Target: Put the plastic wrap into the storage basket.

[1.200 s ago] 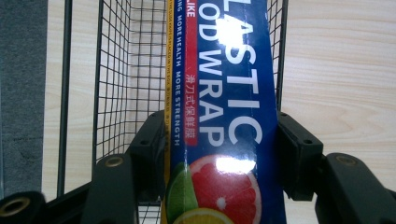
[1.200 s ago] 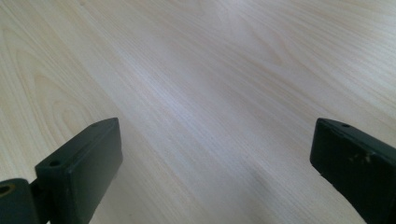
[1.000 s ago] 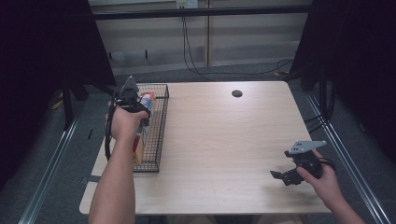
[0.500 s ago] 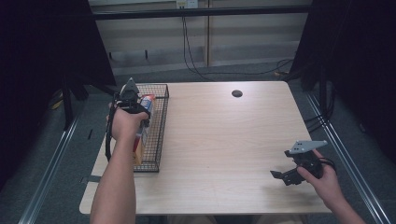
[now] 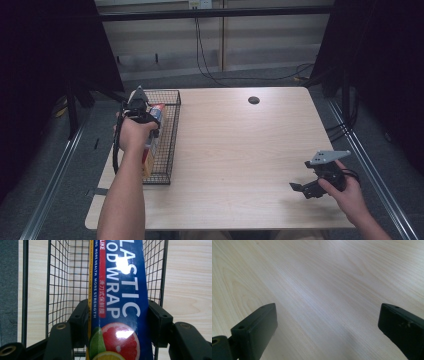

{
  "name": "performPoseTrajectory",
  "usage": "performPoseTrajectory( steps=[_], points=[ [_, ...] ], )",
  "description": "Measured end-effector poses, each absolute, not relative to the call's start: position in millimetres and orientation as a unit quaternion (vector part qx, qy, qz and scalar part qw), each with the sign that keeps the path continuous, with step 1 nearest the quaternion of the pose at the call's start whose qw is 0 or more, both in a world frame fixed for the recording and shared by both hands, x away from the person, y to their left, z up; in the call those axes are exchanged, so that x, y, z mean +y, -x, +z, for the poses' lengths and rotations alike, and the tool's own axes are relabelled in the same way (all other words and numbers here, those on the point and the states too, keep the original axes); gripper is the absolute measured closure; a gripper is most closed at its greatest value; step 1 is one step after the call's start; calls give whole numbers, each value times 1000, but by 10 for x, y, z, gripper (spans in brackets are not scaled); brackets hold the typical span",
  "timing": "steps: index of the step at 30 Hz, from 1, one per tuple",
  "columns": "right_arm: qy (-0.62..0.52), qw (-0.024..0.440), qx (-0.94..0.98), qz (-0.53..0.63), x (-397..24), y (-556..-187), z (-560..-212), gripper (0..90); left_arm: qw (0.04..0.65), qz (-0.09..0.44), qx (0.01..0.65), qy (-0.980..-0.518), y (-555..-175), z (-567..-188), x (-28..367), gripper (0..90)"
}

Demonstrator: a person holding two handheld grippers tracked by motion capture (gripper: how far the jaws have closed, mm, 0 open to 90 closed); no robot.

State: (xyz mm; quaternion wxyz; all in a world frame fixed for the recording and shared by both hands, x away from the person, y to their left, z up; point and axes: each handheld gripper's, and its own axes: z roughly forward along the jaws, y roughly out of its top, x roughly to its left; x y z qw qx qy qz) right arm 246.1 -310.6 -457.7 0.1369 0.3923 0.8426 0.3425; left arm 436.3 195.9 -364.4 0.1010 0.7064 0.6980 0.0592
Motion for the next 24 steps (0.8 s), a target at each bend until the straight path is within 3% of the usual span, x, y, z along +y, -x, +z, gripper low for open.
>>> performPoseTrajectory(
  steps=[24],
  points=[
    [-390, 134, 845, 342, -3076, -2472, -4587, 26, 100, 55, 703, -702, -4417, -3816, 2011, 440]
  ],
)
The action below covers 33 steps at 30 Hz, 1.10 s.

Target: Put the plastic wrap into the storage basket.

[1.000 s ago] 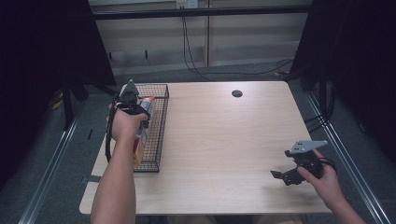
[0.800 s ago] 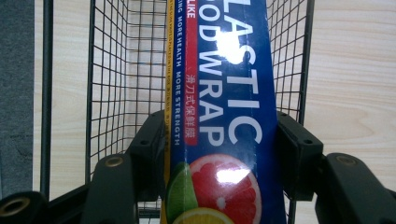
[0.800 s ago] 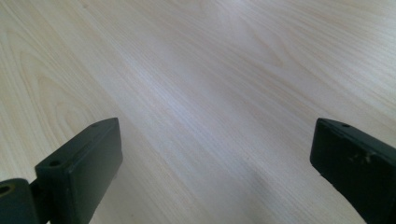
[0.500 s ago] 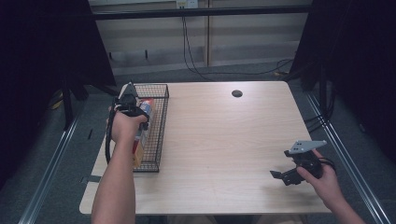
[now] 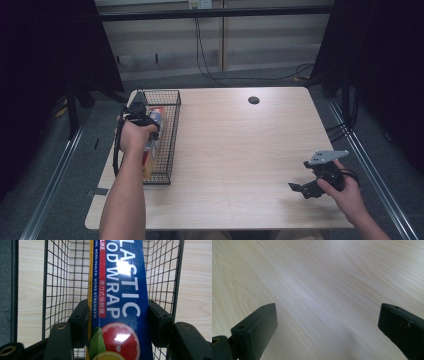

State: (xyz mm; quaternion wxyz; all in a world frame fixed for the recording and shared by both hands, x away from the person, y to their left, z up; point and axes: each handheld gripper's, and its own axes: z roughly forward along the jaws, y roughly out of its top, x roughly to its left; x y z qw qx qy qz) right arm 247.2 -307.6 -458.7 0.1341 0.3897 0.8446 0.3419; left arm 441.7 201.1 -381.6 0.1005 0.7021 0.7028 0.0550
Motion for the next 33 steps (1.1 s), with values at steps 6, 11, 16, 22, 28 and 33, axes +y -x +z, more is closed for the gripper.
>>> performPoseTrajectory(
  steps=[6, 11, 16, 22, 28, 33],
  points=[
    [-390, 133, 845, 341, -3073, -2470, -4586, 26, 99, 58, 702, -703, -4440, -3847, 1998, 439],
    [-389, 134, 845, 342, -3072, -2474, -4591, 26, 103, 59, 701, -704, -4448, -3870, 1991, 439],
    [-389, 134, 845, 342, -3067, -2475, -4594, 26, 101, 60, 698, -706, -4461, -3885, 1985, 438],
    [-389, 133, 845, 342, -3070, -2473, -4589, 26, 103, 64, 698, -706, -4473, -3924, 1975, 437],
    [-389, 133, 845, 342, -3069, -2473, -4588, 26, 104, 60, 698, -706, -4475, -3933, 1983, 436],
    [-388, 134, 845, 342, -3068, -2472, -4589, 26, 102, 63, 698, -706, -4479, -3937, 1977, 434]
  ],
)
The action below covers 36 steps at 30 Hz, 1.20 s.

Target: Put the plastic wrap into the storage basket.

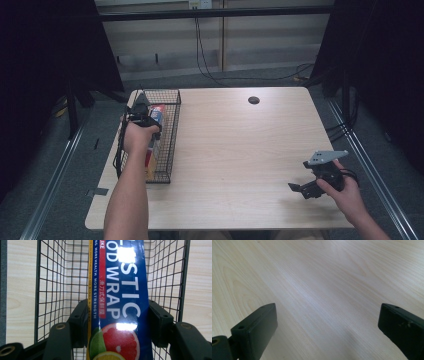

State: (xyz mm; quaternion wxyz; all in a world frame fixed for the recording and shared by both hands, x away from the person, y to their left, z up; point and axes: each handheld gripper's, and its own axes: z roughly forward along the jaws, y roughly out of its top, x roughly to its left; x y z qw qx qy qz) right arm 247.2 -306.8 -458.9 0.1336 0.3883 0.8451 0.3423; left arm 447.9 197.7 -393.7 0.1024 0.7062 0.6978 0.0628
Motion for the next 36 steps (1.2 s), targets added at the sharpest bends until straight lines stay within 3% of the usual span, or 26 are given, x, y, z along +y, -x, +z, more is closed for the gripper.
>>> performPoseTrajectory(
  steps=[17, 27, 36],
  points=[
    [-387, 131, 845, 344, -3070, -2469, -4585, 26, 108, 72, 695, -707, -4456, -3964, 1962, 406],
    [-390, 136, 845, 339, -3092, -2451, -4576, 26, 151, 77, 691, -703, -4399, -3813, 1949, 255],
    [-393, 136, 844, 340, -3091, -2429, -4554, 26, 181, 82, 674, -711, -4313, -3631, 1907, 213]
  ],
)
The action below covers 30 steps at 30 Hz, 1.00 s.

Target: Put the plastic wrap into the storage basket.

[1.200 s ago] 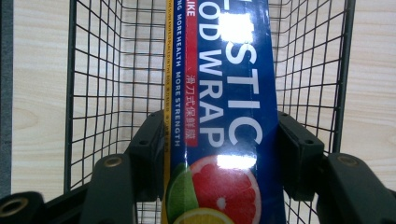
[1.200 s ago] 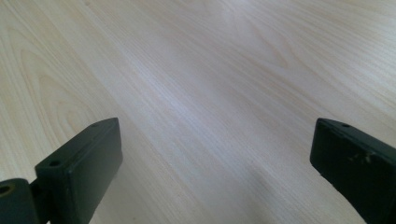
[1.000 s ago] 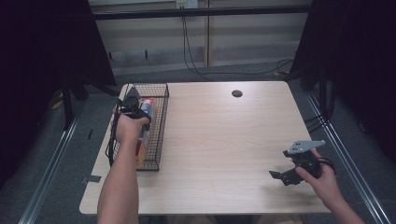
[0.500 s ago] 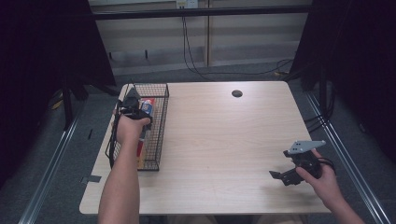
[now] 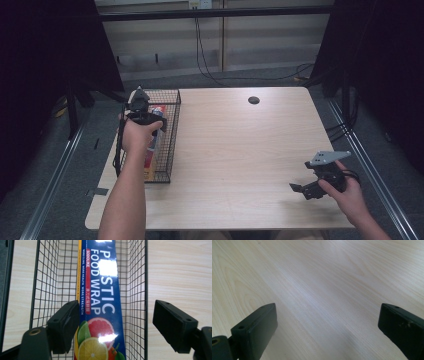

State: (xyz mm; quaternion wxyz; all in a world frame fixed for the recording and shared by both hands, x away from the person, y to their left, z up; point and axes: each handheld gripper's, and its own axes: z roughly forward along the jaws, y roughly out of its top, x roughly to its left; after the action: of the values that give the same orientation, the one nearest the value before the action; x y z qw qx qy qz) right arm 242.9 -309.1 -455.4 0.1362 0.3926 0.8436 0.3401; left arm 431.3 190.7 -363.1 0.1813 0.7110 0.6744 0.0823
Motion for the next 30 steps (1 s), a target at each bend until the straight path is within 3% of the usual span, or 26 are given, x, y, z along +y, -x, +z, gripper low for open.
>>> performPoseTrajectory(
  steps=[16, 30],
  points=[
    [-392, 139, 841, 347, -3125, -2415, -4541, 26, 225, 85, 625, -743, -4195, -3404, 1587, 133],
    [-394, 140, 839, 349, -3145, -2415, -4530, 26, 255, 77, 592, -761, -4104, -3437, 1351, 101]
  ],
)
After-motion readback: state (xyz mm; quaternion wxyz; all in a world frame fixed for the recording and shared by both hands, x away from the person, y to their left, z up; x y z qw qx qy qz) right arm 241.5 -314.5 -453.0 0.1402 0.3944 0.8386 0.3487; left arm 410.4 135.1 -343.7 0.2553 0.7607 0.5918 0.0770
